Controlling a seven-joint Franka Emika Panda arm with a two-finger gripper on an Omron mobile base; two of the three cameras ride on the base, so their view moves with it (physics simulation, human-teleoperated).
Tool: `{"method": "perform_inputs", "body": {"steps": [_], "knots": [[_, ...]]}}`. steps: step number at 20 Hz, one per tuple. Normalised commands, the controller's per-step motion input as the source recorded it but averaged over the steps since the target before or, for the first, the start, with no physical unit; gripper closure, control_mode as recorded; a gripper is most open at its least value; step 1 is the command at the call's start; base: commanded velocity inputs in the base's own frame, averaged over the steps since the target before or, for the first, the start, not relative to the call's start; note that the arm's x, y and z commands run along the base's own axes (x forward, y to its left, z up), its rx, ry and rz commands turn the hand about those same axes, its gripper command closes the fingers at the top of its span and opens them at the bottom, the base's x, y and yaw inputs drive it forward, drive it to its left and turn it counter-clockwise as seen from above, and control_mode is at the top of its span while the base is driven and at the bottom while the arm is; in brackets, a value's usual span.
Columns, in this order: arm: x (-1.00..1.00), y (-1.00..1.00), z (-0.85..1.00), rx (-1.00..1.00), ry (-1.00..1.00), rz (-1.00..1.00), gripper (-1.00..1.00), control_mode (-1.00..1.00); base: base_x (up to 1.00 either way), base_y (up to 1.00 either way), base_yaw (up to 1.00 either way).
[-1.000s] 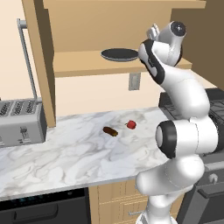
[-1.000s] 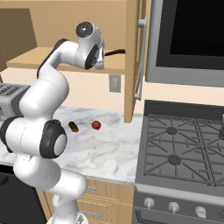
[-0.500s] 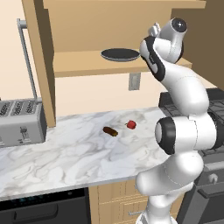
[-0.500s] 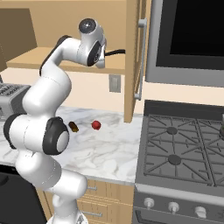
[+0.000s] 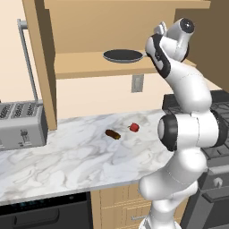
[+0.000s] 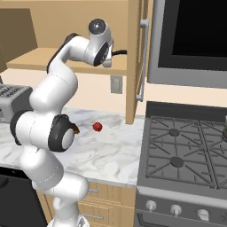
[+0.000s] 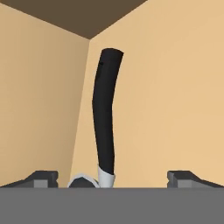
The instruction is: Pick the pan from the cabinet and place it on the stove. Then turn on the stove burner for the pan.
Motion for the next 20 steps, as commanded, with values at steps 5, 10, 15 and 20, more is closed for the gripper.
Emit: {"method": "perform_inputs", "body": {"steps": [5, 10, 15, 20], "knots": [[0.3, -0.02, -0.22, 0.0, 0.0, 0.02, -1.0, -1.0, 0.0, 0.0, 0.0], [0.35, 0.0, -0.22, 0.0, -0.03, 0.0, -1.0, -1.0, 0.0, 0.0, 0.0], [0.33, 0.0, -0.26, 0.0, -0.05, 0.0, -1.0, -1.0, 0.0, 0.0, 0.0], [0.22, -0.13, -0.4, 0.0, -0.02, 0.01, -1.0, -1.0, 0.0, 0.0, 0.0]]}}
